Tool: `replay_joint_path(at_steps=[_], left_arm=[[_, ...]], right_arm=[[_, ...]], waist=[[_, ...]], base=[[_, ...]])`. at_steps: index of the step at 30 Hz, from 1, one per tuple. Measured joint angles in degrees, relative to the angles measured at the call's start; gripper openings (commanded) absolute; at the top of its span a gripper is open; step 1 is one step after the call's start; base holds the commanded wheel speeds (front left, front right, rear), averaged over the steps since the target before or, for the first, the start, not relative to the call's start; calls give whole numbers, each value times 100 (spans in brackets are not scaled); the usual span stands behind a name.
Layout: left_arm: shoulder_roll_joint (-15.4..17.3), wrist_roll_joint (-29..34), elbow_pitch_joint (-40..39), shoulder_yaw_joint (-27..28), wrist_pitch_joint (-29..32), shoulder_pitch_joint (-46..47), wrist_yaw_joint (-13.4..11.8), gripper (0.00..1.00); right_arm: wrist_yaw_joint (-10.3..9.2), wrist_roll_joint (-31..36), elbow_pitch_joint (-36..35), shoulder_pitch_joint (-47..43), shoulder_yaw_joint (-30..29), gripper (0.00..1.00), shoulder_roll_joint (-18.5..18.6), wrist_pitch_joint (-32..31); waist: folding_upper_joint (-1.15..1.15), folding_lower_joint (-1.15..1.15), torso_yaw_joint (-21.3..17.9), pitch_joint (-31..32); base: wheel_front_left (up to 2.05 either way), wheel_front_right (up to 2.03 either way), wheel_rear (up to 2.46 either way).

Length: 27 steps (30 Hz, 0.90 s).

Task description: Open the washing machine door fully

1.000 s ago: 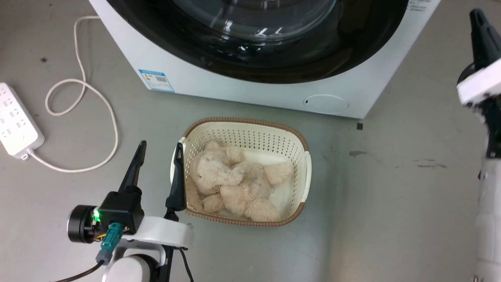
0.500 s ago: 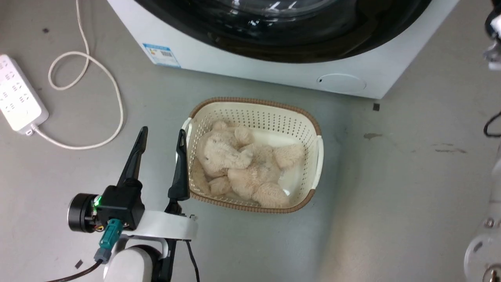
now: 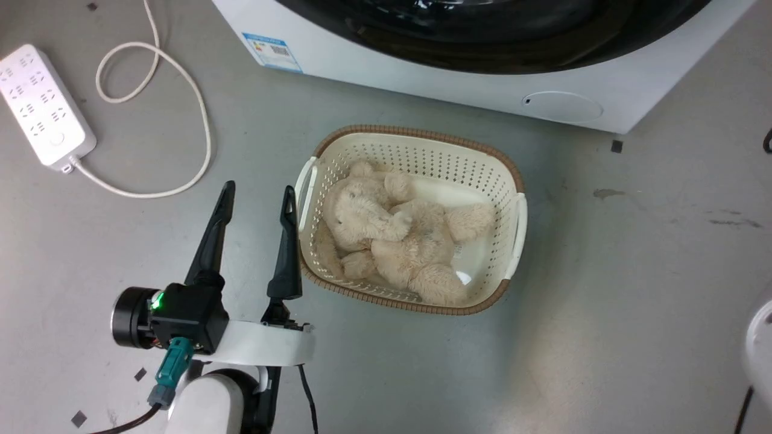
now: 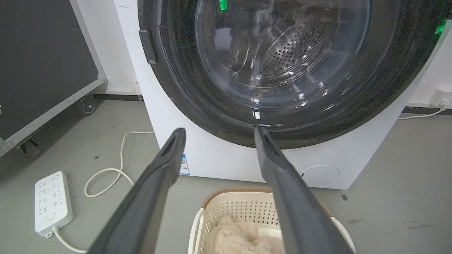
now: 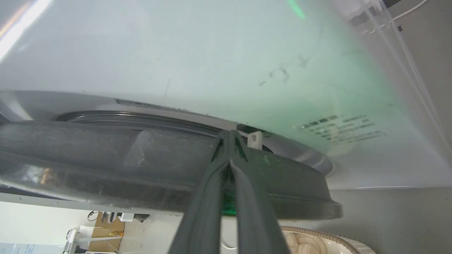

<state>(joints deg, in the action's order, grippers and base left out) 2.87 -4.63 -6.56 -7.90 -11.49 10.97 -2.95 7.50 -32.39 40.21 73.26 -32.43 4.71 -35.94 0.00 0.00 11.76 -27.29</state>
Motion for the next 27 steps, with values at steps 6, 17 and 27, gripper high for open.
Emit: replay_joint_path(at_steps=[6,17,27], left_arm=[[0,-103,-3,-78,-75,71,-52,100],[0,-263,121,-88,-203,109,-98,100],[0,-360,370,22,-320,-122,-62,100]], right_arm=[[-7,5,455,386,-371,0,97,-487],[-7,70,767,269,-787,0,145,-1326],[-7,-366,543,-578,-970,0,-101,-2326]], waist=[[0,0,68,-87],[0,0,25,236],[0,-1,-62,956]], base=[[0,0,0],[0,0,0],[0,0,0]])
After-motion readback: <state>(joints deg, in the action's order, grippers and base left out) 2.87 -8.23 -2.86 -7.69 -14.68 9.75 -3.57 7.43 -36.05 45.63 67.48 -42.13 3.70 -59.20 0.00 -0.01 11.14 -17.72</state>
